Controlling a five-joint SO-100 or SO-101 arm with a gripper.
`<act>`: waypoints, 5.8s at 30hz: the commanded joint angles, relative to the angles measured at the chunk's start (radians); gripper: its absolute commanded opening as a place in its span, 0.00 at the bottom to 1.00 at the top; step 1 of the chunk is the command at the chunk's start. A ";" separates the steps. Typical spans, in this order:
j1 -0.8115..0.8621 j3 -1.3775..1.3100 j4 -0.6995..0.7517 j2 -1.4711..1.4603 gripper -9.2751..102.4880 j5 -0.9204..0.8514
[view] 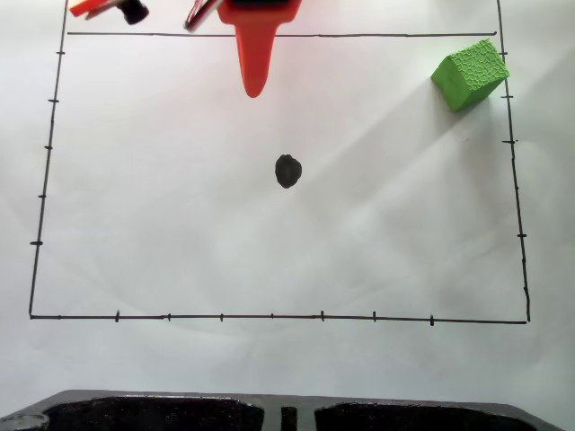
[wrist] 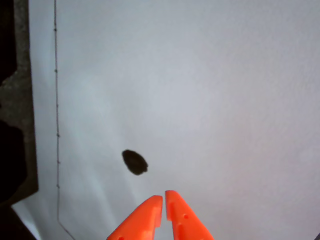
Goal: Grasp the colored block, Place it on the black dot, and then return the arm to the default position.
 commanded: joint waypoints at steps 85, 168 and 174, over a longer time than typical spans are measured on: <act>-0.919 -0.969 0.282 -1.241 0.35 0.822; -0.887 -0.976 0.086 -1.393 0.14 0.750; -0.767 -0.976 0.164 -1.298 0.15 0.644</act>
